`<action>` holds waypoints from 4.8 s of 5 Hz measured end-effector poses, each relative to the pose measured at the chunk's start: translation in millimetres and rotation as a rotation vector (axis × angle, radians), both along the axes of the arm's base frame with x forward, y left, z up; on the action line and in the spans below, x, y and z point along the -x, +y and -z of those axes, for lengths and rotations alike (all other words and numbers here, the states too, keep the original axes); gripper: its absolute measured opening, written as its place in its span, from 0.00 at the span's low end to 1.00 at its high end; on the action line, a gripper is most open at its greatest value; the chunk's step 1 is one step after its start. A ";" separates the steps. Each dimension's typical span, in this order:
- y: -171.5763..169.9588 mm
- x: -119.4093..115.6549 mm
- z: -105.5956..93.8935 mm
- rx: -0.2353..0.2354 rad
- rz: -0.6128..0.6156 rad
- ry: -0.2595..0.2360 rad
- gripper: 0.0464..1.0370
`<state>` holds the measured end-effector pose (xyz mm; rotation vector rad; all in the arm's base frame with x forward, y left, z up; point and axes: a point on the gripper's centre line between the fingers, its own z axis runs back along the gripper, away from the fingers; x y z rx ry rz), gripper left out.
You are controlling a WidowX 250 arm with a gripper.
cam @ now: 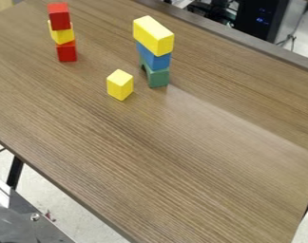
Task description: Put the small yellow block on top of the bigger yellow block
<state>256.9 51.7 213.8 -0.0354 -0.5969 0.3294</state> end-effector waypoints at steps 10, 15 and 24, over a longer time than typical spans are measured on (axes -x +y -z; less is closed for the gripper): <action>41.4 -32.3 147.1 -0.269 0.242 0.157 0.96; 61.2 -47.2 162.9 -0.255 0.176 0.136 0.62; 33.9 -87.2 53.3 -0.189 0.250 0.074 0.48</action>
